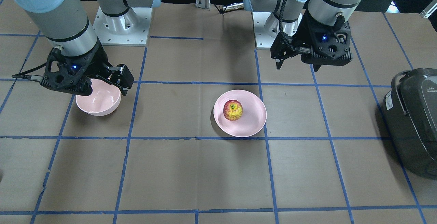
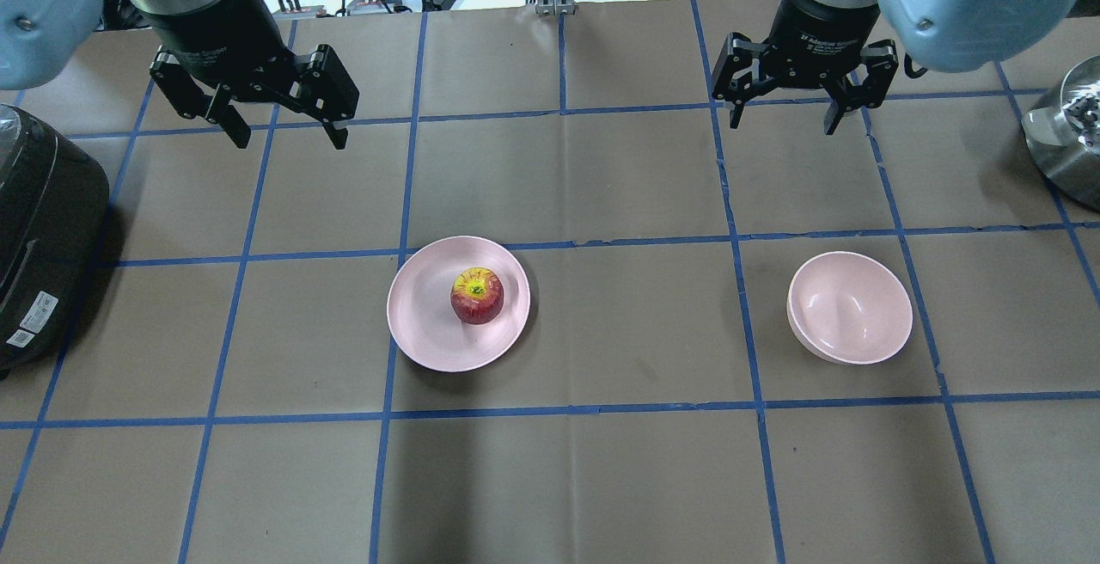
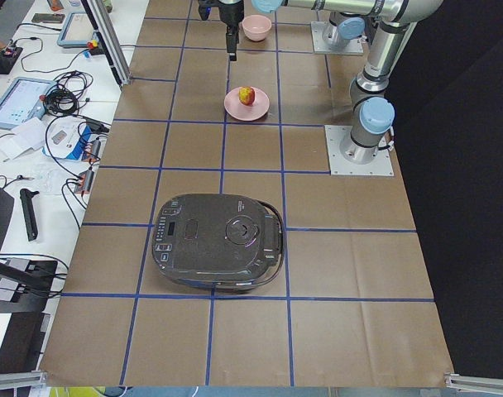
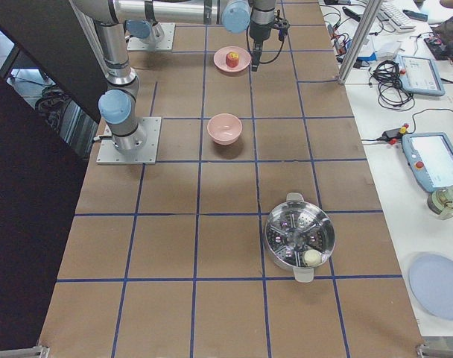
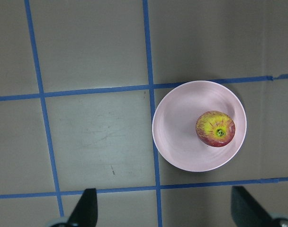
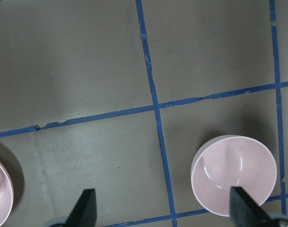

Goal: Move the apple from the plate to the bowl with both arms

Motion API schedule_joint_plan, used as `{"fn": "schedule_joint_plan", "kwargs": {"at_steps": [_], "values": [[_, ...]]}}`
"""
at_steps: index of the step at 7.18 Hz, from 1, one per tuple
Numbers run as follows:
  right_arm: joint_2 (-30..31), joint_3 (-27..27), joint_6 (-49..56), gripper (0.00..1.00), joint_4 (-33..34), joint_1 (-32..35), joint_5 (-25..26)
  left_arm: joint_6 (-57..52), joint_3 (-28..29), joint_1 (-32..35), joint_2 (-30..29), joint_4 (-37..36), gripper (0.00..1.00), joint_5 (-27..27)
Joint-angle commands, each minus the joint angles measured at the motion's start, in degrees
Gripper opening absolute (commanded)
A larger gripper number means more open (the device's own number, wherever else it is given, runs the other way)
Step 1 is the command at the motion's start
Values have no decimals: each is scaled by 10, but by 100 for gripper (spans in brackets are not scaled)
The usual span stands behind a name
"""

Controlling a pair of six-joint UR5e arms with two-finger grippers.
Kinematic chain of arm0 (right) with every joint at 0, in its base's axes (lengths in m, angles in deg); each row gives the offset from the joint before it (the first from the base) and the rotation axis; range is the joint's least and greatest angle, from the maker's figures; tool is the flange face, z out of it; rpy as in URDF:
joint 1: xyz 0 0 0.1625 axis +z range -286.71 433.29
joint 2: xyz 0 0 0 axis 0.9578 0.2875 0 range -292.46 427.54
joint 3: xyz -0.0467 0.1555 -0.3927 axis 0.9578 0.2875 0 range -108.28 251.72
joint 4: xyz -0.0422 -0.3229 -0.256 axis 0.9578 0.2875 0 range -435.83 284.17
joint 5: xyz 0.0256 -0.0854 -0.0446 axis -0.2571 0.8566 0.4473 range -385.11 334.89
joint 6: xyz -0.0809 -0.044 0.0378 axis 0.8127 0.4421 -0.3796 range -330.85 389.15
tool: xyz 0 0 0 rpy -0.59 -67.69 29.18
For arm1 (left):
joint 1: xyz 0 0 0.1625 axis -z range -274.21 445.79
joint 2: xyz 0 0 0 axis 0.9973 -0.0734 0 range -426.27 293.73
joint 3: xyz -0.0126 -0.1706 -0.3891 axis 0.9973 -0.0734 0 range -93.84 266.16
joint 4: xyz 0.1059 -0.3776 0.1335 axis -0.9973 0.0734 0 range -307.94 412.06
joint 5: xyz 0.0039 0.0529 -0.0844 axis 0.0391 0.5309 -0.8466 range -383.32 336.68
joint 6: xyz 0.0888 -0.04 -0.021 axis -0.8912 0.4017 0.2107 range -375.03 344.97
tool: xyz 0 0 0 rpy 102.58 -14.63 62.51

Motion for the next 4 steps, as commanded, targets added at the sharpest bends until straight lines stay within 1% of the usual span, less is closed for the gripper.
{"fn": "schedule_joint_plan", "kwargs": {"at_steps": [1,2,3,4], "values": [[-1,0,0,100,0,0,1,0,0,-1,0,0,100,1],[-2,-3,6,100,-2,-4,2,0,0,-1,0,0,100,1],[-3,-30,74,100,-6,-37,21,0,0,0,0,0,100,1],[-1,-66,113,100,-2,-93,38,0,0,0,0,0,100,1]]}}
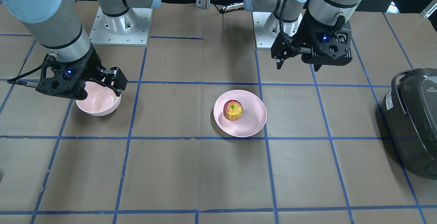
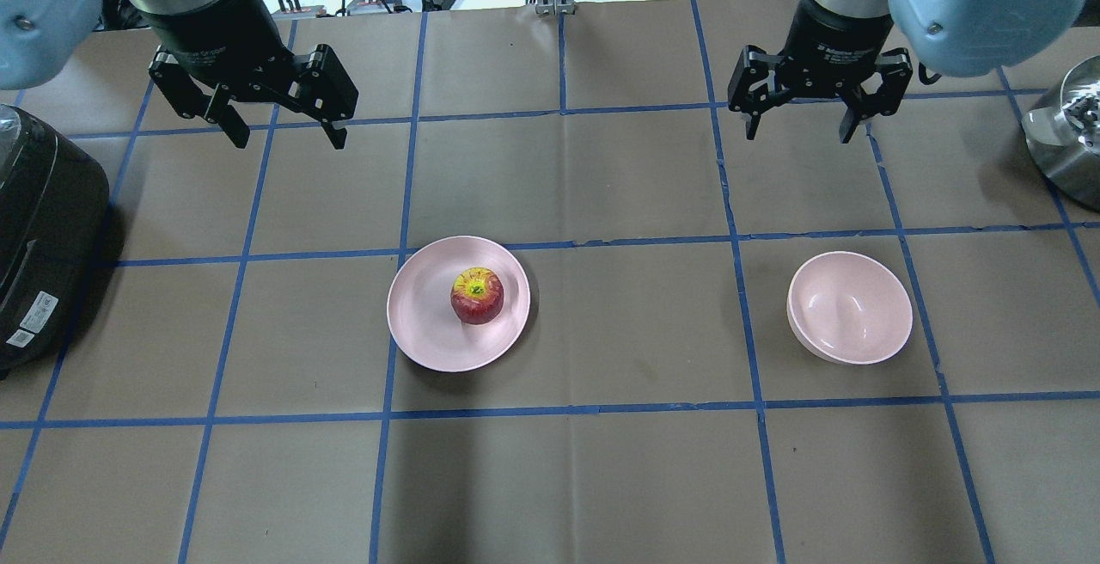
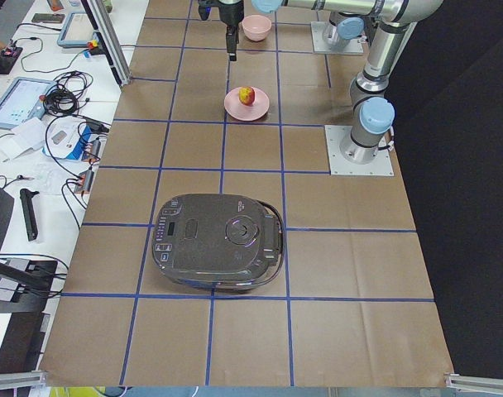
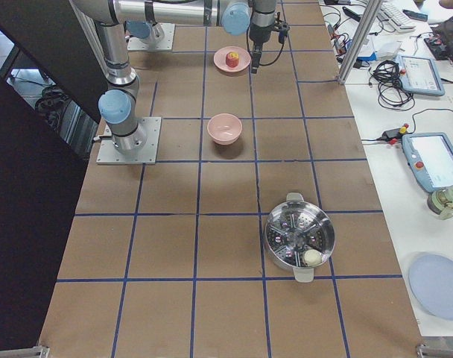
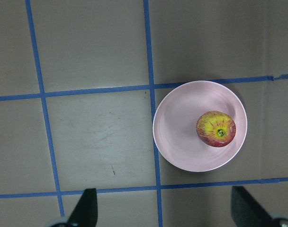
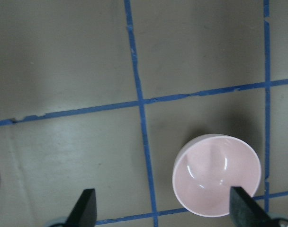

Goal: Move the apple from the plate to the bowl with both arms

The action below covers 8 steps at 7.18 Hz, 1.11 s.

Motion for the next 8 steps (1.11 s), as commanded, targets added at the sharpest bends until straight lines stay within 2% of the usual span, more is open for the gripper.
{"fn": "schedule_joint_plan", "kwargs": {"at_steps": [1,3,5,8], "values": [[-4,-70,67,100,11,-91,17,0,0,0,0,0,100,-1],[-16,-155,115,100,136,-102,18,0,0,0,0,0,100,-1],[-17,-231,192,100,245,-148,13,0,0,0,0,0,100,-2],[-19,-295,235,99,318,-167,17,0,0,-1,0,0,100,-2]]}}
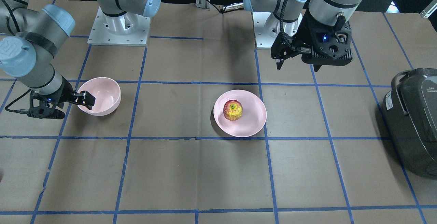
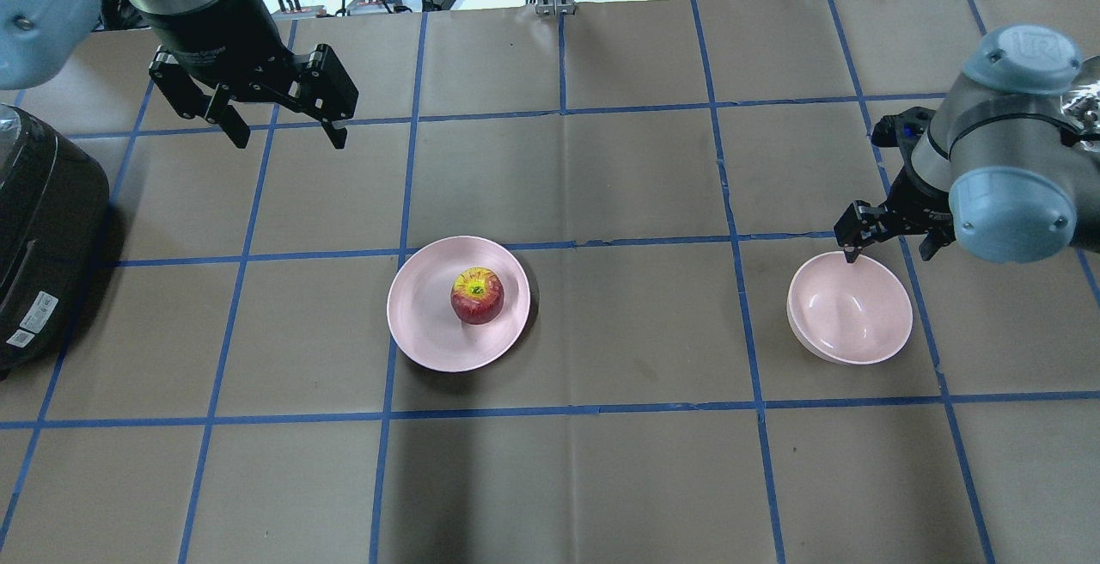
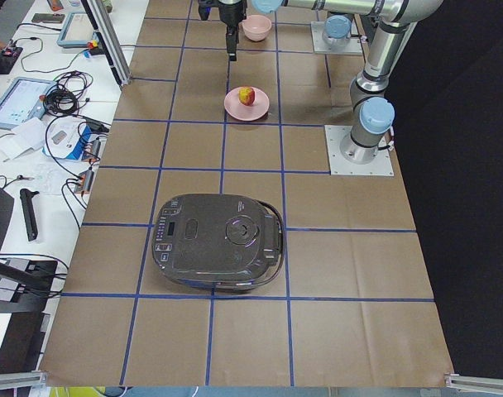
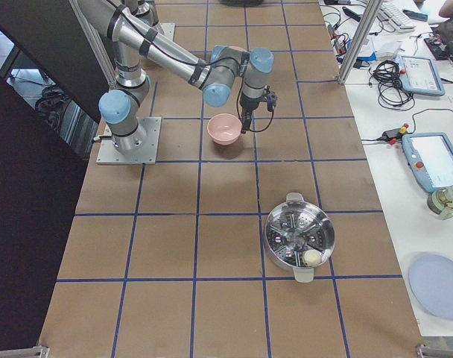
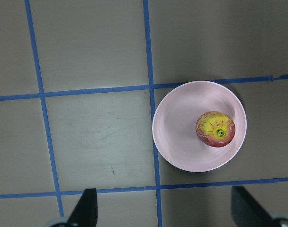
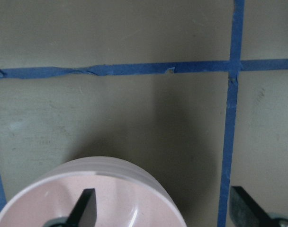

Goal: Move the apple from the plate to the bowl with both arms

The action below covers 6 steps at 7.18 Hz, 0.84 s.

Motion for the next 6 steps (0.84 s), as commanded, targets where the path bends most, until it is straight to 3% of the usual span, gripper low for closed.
{"fn": "schedule_joint_plan", "kwargs": {"at_steps": [1,2,3,6], "values": [[0,-24,39,76,28,-8,5,0,0,0,0,0,100,0],[0,-24,37,32,19,-8,6,0,0,0,0,-1,100,0],[0,-24,37,6,7,-8,6,0,0,0,0,0,100,0],[8,-19,30,2,-12,-5,4,0,0,0,0,0,100,0]]}}
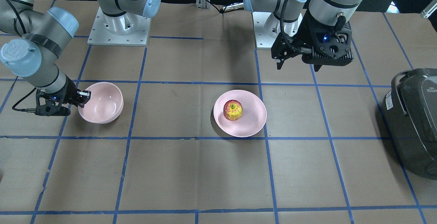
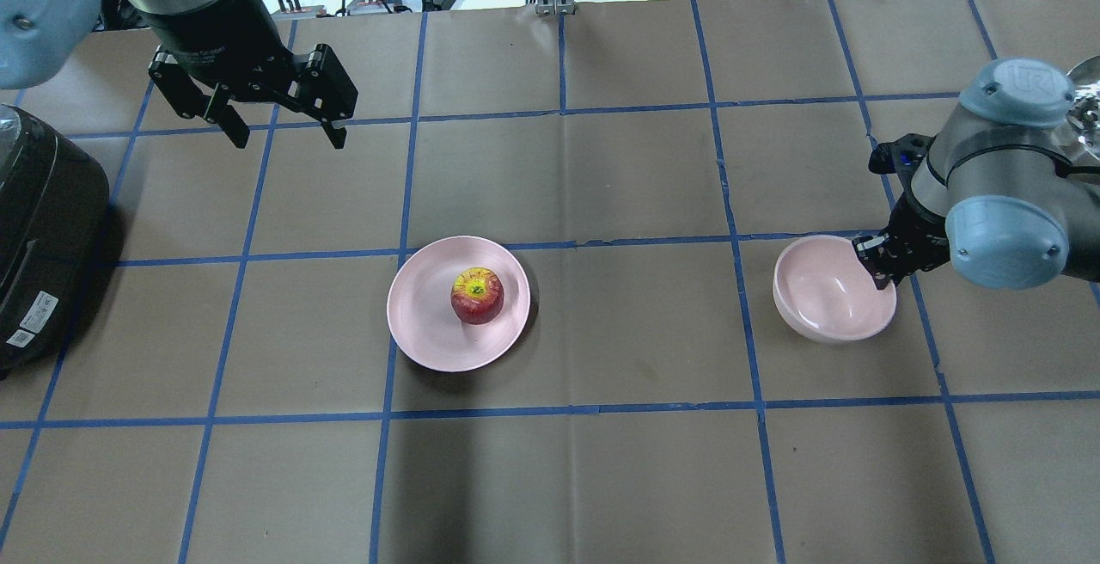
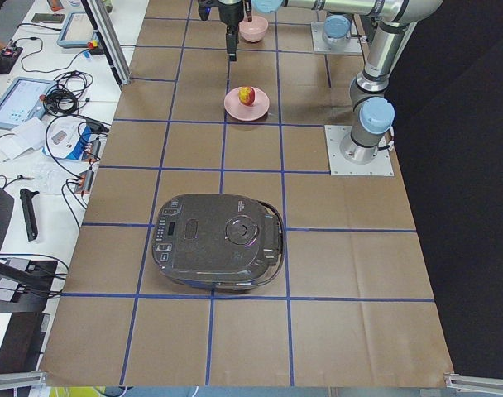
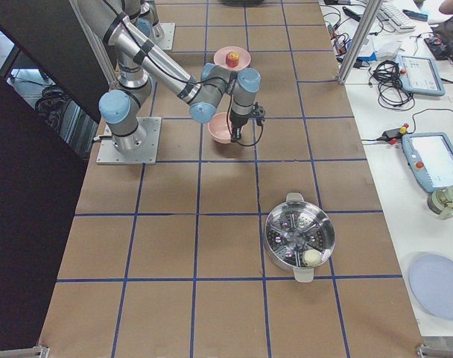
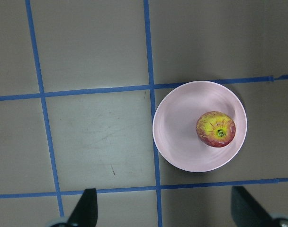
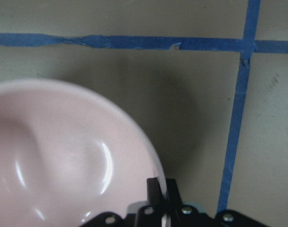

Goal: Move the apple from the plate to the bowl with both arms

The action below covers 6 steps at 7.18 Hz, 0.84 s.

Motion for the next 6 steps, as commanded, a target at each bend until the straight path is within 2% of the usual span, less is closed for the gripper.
{"fn": "schedule_joint_plan", "kwargs": {"at_steps": [1,2,3,4,6], "values": [[9,19,-45,1,-41,10,-7,0,0,0,0,0,100,0],[9,49,-65,1,-81,28,-17,1,0,1,-1,-1,100,-1],[9,64,-99,2,-91,52,-49,10,0,7,-9,-1,100,-2],[8,65,-151,3,-92,85,-71,13,-10,11,-13,-6,100,-2],[-3,60,-234,3,-85,156,-80,16,-29,23,-4,-8,100,-2]]}}
